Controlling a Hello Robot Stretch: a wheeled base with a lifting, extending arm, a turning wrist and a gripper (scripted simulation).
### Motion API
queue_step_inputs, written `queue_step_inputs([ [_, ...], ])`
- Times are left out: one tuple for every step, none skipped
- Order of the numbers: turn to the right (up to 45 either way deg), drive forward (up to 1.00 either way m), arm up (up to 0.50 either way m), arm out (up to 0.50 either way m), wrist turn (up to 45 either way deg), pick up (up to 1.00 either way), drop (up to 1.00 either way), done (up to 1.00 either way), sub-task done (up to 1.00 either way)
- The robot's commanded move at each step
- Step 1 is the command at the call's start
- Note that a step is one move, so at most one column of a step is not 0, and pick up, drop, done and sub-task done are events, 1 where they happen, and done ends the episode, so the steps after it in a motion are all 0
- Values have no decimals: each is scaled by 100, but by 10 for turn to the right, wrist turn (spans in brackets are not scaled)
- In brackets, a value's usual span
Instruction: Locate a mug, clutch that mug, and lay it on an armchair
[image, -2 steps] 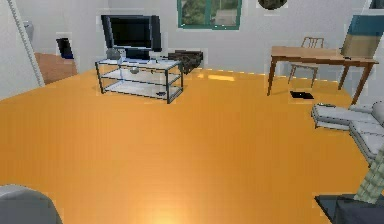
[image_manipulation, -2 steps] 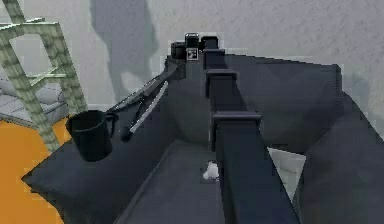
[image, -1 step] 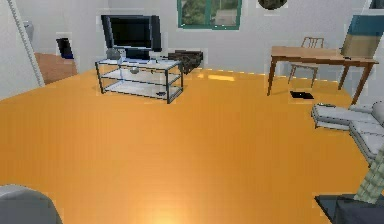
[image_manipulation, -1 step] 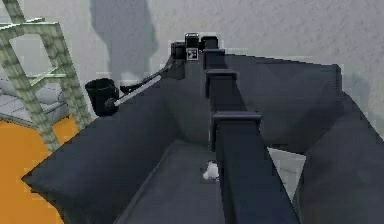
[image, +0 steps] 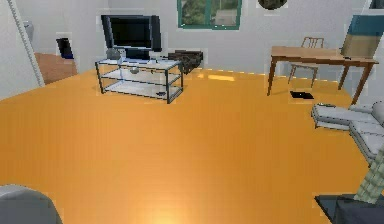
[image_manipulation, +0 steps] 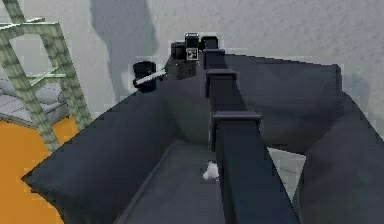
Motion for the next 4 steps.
queue_step_inputs([
  [0, 0, 0, 0, 450, 0, 0, 0, 0],
  [0, 0, 0, 0, 270, 0, 0, 0, 0],
  [0, 0, -22, 0, 0, 0, 0, 0, 0],
  [0, 0, -32, 0, 0, 0, 0, 0, 0],
])
